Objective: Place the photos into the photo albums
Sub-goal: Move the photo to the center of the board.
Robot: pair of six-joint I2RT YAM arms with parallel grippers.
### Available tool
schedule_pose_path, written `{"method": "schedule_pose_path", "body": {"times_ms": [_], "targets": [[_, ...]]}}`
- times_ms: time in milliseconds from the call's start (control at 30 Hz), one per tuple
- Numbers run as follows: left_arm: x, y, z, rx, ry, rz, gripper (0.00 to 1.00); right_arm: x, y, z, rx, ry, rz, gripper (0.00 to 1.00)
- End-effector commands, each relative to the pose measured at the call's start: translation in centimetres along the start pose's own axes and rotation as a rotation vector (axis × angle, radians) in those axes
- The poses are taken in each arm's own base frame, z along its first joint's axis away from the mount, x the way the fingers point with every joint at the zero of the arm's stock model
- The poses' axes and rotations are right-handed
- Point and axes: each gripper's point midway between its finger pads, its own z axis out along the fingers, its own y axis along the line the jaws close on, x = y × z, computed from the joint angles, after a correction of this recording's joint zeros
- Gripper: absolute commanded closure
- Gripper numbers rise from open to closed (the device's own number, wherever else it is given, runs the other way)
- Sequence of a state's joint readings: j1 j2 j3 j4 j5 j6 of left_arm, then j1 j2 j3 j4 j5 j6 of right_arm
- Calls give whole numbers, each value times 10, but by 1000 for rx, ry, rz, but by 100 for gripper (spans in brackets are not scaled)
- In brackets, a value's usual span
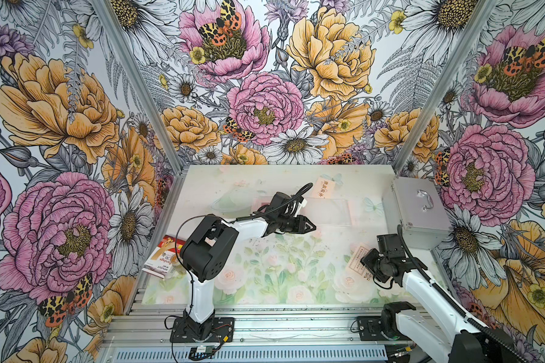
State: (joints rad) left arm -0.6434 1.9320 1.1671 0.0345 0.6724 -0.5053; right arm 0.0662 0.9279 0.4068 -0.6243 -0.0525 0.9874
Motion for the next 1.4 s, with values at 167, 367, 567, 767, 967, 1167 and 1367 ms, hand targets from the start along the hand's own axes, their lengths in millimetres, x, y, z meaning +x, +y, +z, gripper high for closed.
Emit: {"method": "schedule_pose_path", "body": {"times_ms": [167, 367, 567, 767, 967, 1167, 1367], "targets": [[-15, -7, -9, 30, -36, 47, 62, -6, -15, -1, 46, -15, 37, 48], [-16, -2, -8, 29, -34, 36, 62, -1, -10, 1, 27, 25, 21, 48], [-17, -2, -8, 31, -38, 37, 62, 4, -4, 6, 3, 63, 16, 47], [-17, 0, -8, 26, -39, 33, 62, 10, 14, 12, -66, 114, 13, 47], [-18, 0, -10, 23, -46, 32, 62, 16, 41, 20, -126, 142, -19, 47], [-19, -3, -11, 25, -49, 26, 62, 21, 73, 28, -184, 162, -58, 47], [-18, -1, -12, 20, -50, 16, 62, 23, 105, 34, -245, 181, -111, 47]]}}
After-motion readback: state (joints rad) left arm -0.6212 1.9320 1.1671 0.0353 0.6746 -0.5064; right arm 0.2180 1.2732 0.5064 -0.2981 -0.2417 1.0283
